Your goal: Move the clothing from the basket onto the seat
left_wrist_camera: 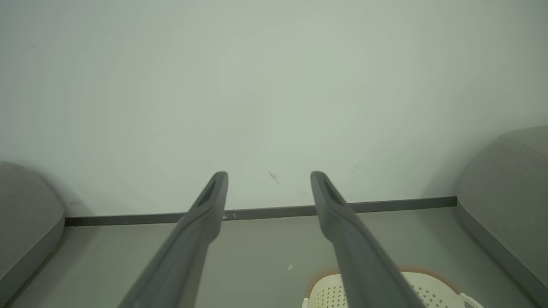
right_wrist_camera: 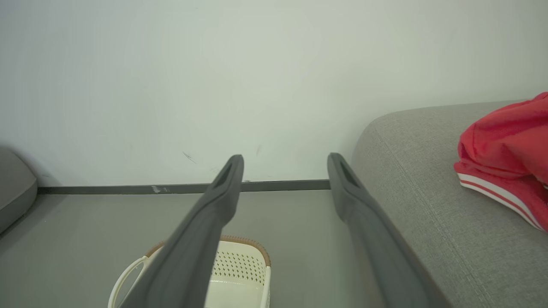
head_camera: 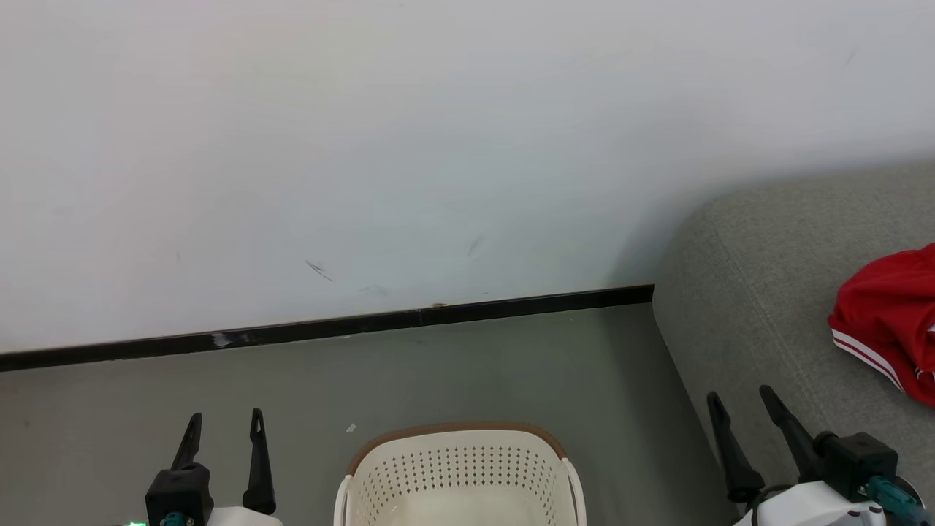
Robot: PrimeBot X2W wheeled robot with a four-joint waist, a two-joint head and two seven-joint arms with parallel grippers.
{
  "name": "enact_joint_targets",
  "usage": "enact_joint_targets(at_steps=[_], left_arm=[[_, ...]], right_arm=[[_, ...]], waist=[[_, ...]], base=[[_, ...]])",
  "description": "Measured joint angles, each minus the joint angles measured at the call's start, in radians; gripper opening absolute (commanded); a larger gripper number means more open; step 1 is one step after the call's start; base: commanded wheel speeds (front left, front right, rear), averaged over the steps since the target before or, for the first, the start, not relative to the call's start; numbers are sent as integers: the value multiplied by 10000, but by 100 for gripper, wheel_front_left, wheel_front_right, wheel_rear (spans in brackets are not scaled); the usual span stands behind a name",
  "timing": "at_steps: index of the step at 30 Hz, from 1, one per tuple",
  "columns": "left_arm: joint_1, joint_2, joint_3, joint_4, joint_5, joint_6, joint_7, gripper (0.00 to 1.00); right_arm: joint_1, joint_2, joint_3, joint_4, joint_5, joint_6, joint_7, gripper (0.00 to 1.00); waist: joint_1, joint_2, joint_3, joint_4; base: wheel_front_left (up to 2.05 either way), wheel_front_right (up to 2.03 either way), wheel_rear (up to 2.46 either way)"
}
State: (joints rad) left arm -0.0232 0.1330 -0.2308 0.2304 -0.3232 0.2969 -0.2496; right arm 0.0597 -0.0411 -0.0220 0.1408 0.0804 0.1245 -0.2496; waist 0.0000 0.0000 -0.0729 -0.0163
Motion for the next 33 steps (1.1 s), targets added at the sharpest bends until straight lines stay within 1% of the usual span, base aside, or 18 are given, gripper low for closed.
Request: enact_joint_targets(at_steps=[5,15,24,25,26,27,28,29,33], left_arm=[[-1,35,73,0,-4,-21,0,100],[-8,201,12,155,4,-272,0,100],[-10,198,-69,456,4,-284,0,100],[-11,196,-69,476,4,-284,0,100],[-14,192,-67,499,4,-282,0,94],[-17,190,-67,522,4,-282,0,90],[-21,190,-65,541,4,-282,0,89],[-31,190,-61,560,4,-282,0,0],[249,-52,-144,959,0,-282,19,0]], right_arm=[[85,2,40,-15,42,0,0,100],[187,10,196,-38,272,0,0,100],[189,10,209,-69,341,0,0,100],[190,10,209,-69,343,0,0,100],[190,10,209,-73,343,0,0,100],[190,10,209,-75,343,0,0,100],[191,10,209,-77,343,0,0,100],[192,10,207,-79,343,0,0,0],[400,105,278,351,337,-13,29,0]], waist=[[0,0,-3,34],[0,0,-35,52],[0,0,-47,24],[1,0,-47,23],[0,0,-47,23],[0,0,-46,23],[0,0,-46,23],[0,0,-46,24],[0,0,-46,23]], base=[[0,0,0],[0,0,0],[0,0,0],[0,0,0],[0,0,0],[0,0,0],[0,0,0],[0,0,0],[0,0,0]])
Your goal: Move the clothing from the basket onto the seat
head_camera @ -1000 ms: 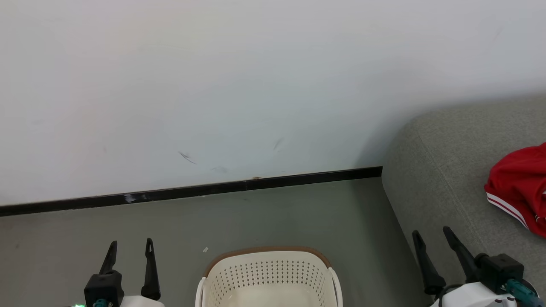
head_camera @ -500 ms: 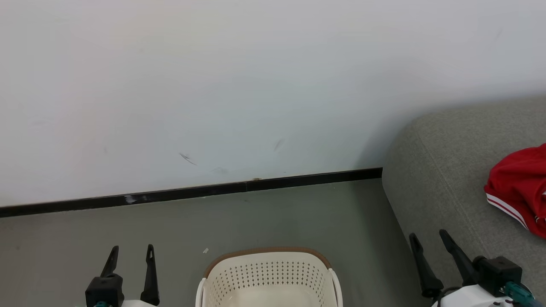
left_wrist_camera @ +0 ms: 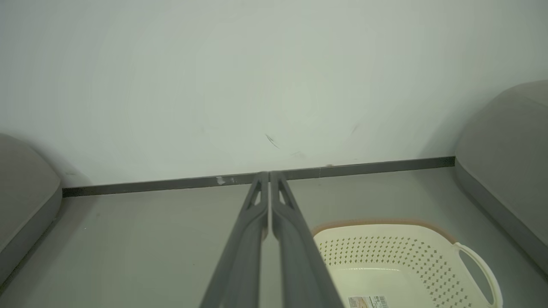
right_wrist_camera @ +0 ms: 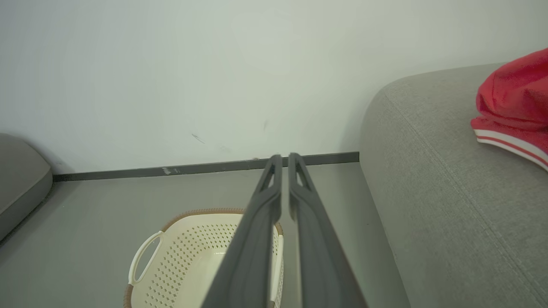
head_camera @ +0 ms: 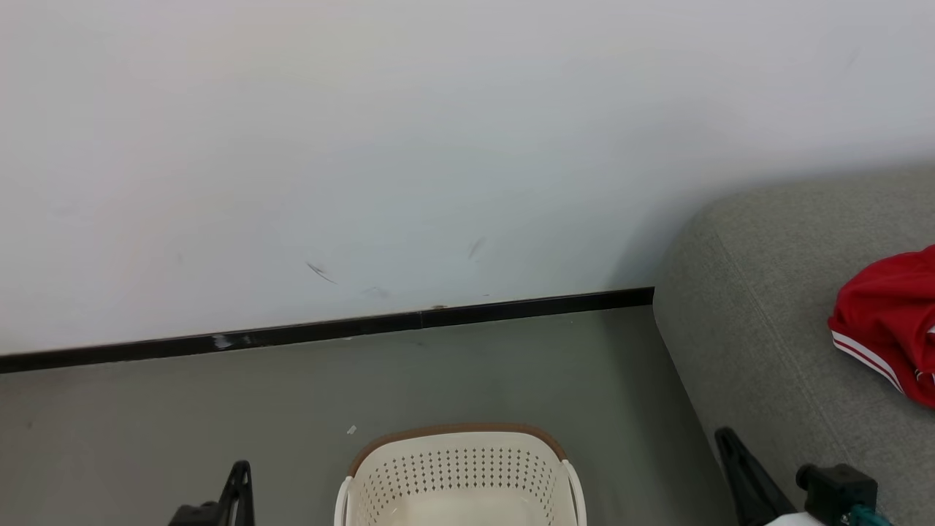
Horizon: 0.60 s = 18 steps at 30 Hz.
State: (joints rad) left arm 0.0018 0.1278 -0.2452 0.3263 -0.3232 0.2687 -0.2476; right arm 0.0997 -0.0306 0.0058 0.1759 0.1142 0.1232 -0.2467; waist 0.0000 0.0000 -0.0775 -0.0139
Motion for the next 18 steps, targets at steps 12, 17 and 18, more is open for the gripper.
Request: enact_joint_targets(at_steps=[12,17,18], left_arm=[[173,-188,489,341,-1047,-359,495,0],[102,-253,610,347,-1858,-535,648,0],[100,-261,650,347,-1967,-593,742,0]], right_arm=[[222,50,111,153,1057,0,23,0],[214,50,107,109,1971,0,148,0],[203,50,98,109,2194,0,213,0]], waist=[[0,0,32,-6],[1,0,67,1],[2,0,77,3]], base=[[0,0,0],[0,0,0],[0,0,0]])
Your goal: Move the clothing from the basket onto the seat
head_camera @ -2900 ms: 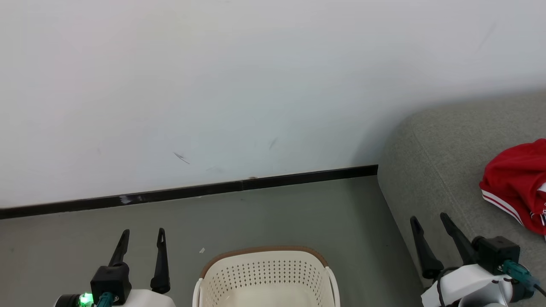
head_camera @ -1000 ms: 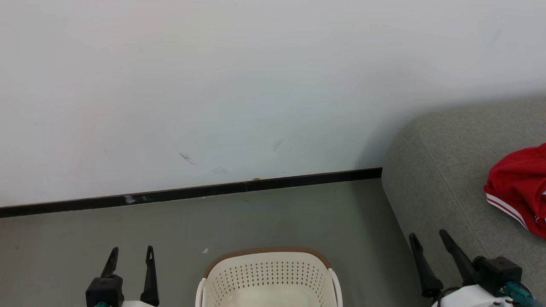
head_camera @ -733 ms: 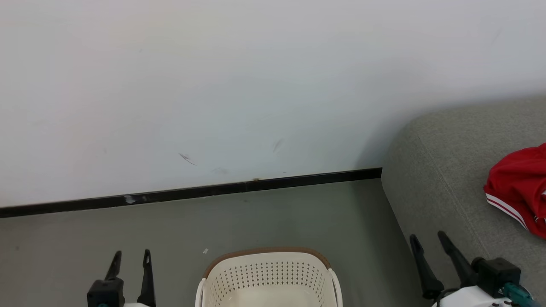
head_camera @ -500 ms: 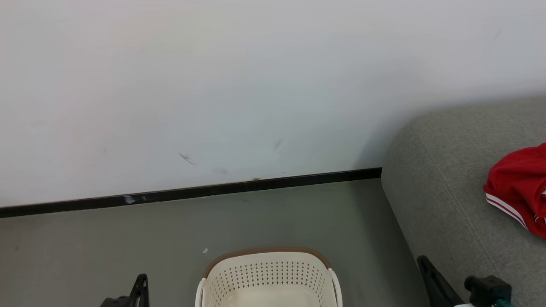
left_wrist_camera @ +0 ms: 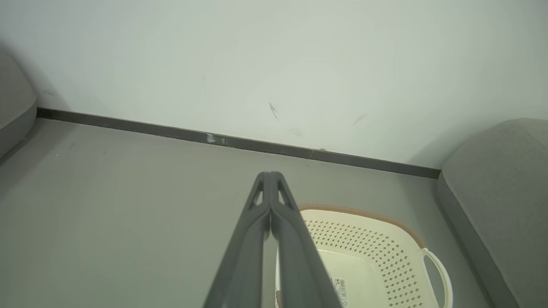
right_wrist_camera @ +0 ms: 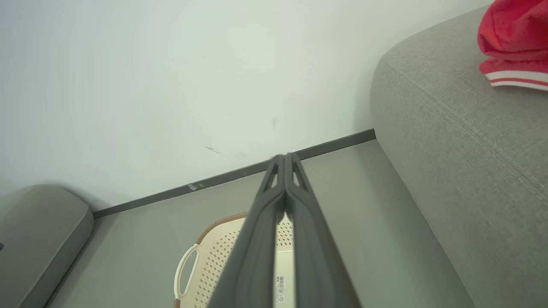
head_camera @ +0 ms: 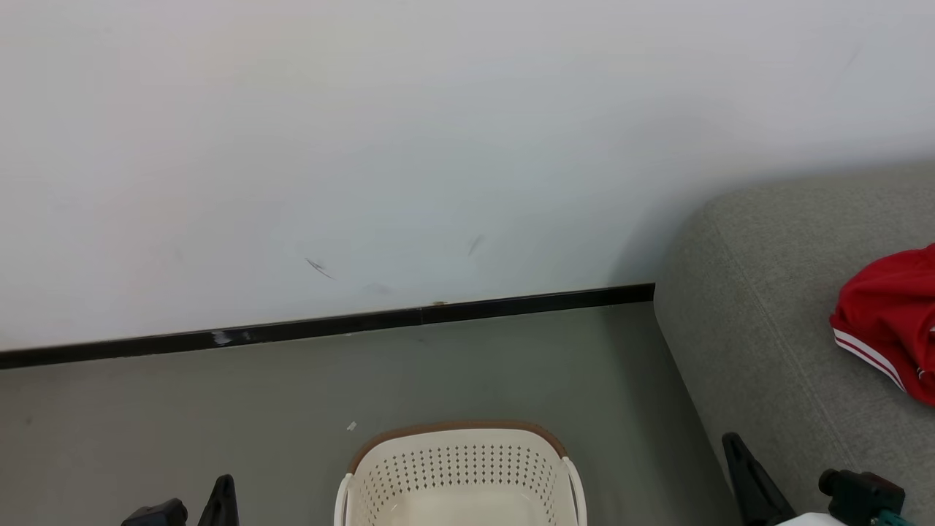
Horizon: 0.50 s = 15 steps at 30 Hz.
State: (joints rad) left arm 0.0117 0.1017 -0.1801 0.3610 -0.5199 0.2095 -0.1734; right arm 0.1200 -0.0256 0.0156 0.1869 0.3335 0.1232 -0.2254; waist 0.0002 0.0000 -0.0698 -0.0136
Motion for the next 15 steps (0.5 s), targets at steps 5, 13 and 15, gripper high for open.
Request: enact_joint_targets(at_steps=[5,13,15], left_arm=[[-24,-21,194,-2,-610,-182,232,0],[-79,-79,466,-44,-1574,-477,558,0],[-103,-88,541,-56,-1860,-556,610,0]], right_arm=[[-22,-2,-71,2,999,0,199,0],[-70,-8,-196,10,2140,0,502,0],[-81,-15,-224,10,2462,0,537,0]], waist=[[14,0,47,15],[83,0,95,37],[101,0,96,40]], base=[[0,0,0],[0,0,0],[0,0,0]])
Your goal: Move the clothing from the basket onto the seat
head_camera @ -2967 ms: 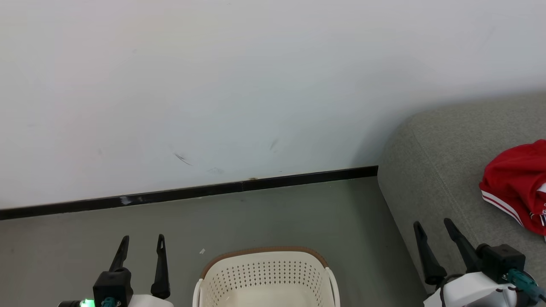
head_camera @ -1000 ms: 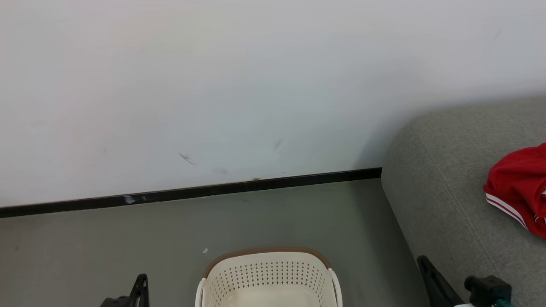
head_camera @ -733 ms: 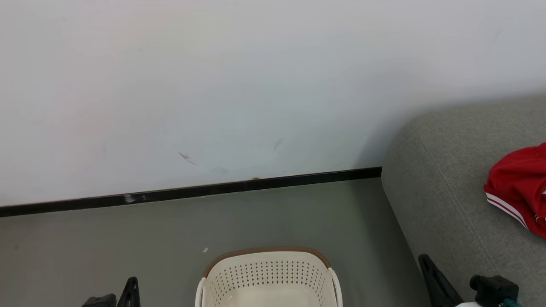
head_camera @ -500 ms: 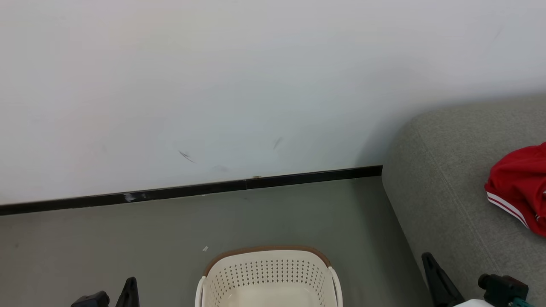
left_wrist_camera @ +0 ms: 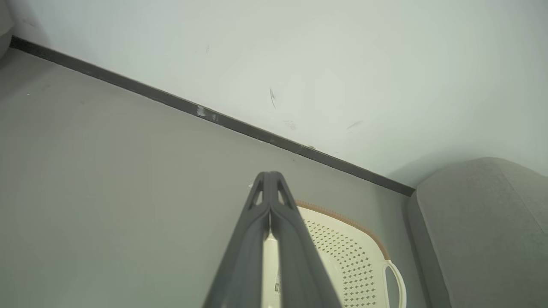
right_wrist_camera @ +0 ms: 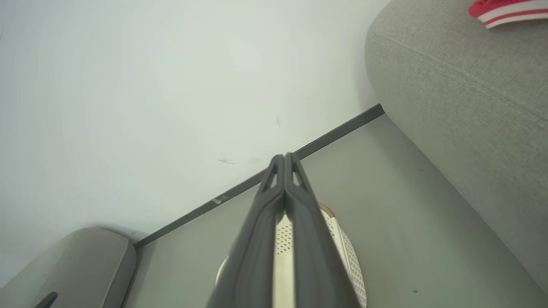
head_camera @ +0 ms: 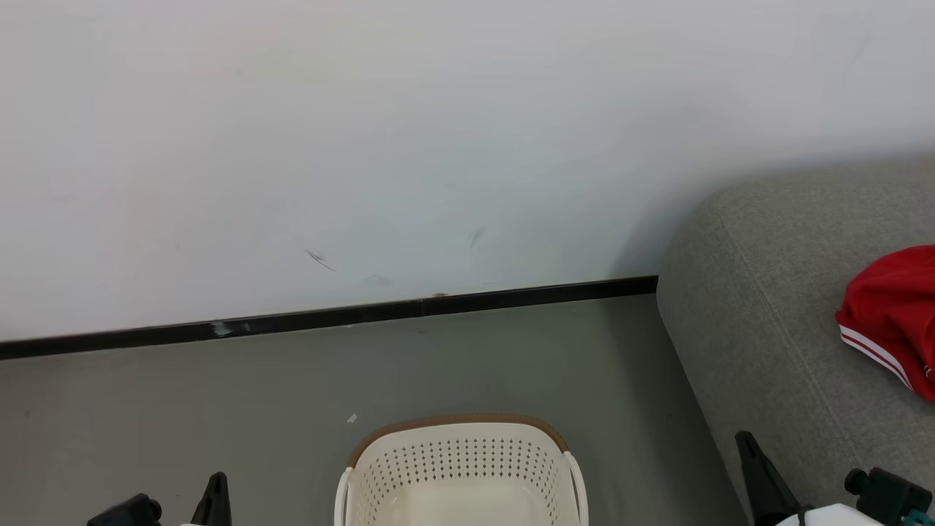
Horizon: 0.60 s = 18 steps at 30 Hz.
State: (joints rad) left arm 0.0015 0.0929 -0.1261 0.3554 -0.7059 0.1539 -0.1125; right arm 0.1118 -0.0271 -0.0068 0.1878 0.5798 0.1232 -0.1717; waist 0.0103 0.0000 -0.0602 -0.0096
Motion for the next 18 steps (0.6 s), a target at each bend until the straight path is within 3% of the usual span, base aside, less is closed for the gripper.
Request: enact_joint_targets(at_steps=[9,18], left_arm=[[-50,-61,284,-115,-1139,-364,339,0],[-129,-167,558,-198,-2259,-706,619,0]], right_arm=[[-200,-75,-96,58,1386,0,347,0],[-404,-151,-157,130,2778,0,591,0]], waist=[[63,0,-6,17],[63,0,31,32]], base=[[0,0,0],[0,0,0]])
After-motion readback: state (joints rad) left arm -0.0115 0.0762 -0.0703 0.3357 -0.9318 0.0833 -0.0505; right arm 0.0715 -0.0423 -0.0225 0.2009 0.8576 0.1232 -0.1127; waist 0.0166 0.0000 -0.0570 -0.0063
